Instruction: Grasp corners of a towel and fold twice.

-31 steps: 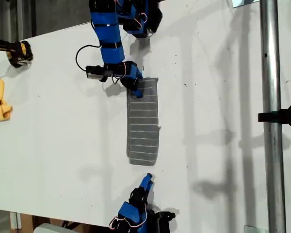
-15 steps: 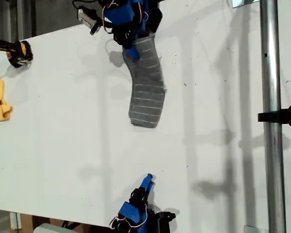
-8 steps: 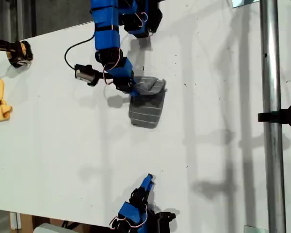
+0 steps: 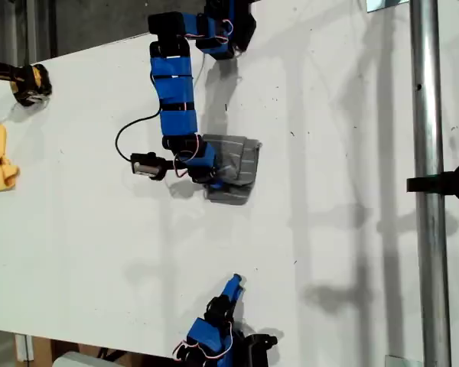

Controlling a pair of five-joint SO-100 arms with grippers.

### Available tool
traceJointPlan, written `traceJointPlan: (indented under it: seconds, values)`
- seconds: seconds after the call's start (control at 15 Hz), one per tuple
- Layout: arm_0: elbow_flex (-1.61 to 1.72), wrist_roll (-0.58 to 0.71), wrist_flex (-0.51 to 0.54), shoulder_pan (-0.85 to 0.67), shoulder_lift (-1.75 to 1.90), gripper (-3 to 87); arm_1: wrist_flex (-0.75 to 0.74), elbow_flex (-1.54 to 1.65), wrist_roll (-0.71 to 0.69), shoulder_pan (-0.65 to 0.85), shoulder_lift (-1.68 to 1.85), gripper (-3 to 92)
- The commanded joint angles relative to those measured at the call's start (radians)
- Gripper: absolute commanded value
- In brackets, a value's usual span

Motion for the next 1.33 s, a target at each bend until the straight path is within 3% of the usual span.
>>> traceJointPlan:
  seconds: [0.0, 0.27, 0.33, 0.47, 0.6, 0.73, 0.87, 1.0, 1.07, 1.2, 1.27]
  values:
    - [-0.025, -0.008, 0.005, 0.011, 0.008, 15.6, 0.034, -0.081, -0.009, -0.015, 0.046, 33.6]
    - [-0.025, -0.025, 0.008, 0.020, 0.008, 15.7, 0.313, -0.031, 0.003, -0.054, 0.451, 24.3]
    - [-0.025, -0.026, 0.008, 0.018, 0.008, 15.9, 0.307, 0.035, -0.006, -0.055, 0.594, 22.2]
    - [-0.025, -0.028, 0.003, 0.012, 0.008, 16.5, 0.296, 0.291, -0.018, -0.012, 0.922, 7.8]
    - [-0.026, -0.012, -0.006, 0.009, 0.008, 16.3, 0.187, 0.810, 0.075, 0.021, 1.433, -0.2]
    - [-0.009, -0.044, -0.041, 0.002, 0.008, 16.2, 0.258, 1.232, 0.230, -0.043, 1.962, -0.2]
    - [0.035, -0.078, -0.103, -0.026, 0.008, 16.2, 0.399, 1.330, 0.328, -0.107, 2.046, -0.2]
    - [0.035, -0.149, 0.002, -0.089, 0.005, 16.2, 0.453, 1.388, 0.341, -0.115, 2.054, -0.2]
    - [0.035, 0.037, 0.002, -0.117, 0.005, 16.3, 0.443, 1.422, 0.331, -0.121, 2.054, 1.0]
    - [0.035, 0.388, 0.002, -0.080, 0.005, 16.0, 0.483, 1.420, 0.146, -0.114, 2.056, 3.0]
    - [0.035, 0.620, -0.003, -0.072, 0.005, 15.4, 0.482, 1.424, 0.133, -0.114, 2.056, 3.0]
